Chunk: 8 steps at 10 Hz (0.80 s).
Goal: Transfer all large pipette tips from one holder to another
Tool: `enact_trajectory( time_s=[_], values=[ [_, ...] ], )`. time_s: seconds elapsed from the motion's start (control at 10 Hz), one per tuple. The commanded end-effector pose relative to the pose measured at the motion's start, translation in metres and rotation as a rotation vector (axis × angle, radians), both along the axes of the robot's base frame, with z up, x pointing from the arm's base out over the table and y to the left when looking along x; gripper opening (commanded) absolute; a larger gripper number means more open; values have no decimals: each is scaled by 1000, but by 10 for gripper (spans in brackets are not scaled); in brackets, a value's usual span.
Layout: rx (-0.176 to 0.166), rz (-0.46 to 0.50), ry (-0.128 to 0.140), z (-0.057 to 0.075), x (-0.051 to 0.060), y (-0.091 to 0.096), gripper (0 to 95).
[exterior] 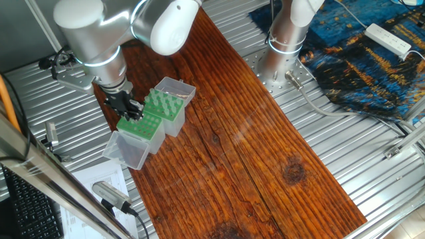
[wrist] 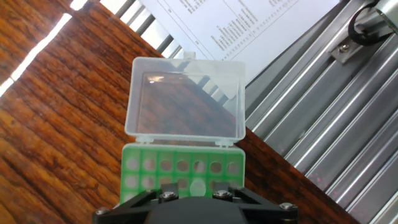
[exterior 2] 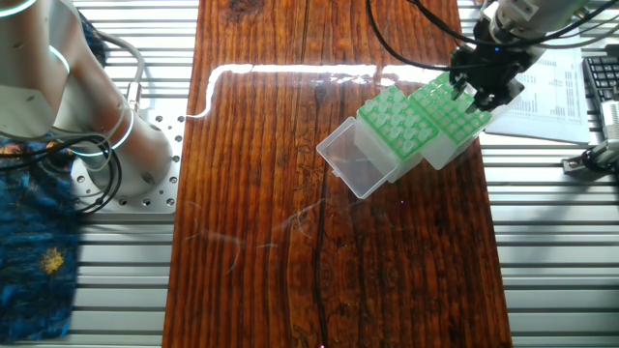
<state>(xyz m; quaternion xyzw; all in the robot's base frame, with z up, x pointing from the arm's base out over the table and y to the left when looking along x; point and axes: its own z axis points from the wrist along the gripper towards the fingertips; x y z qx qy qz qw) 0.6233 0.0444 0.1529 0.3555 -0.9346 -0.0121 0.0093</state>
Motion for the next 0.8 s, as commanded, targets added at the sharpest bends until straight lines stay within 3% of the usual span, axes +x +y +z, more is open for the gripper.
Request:
enact_trajectory(
  time_s=[0.1,0.7,0.8],
  values=[
    [-2,8,-1,-1,0,0,190],
    [-11,13,-3,-2,0,-1,190],
    [-11,14,-4,-2,0,-1,0]
  ],
)
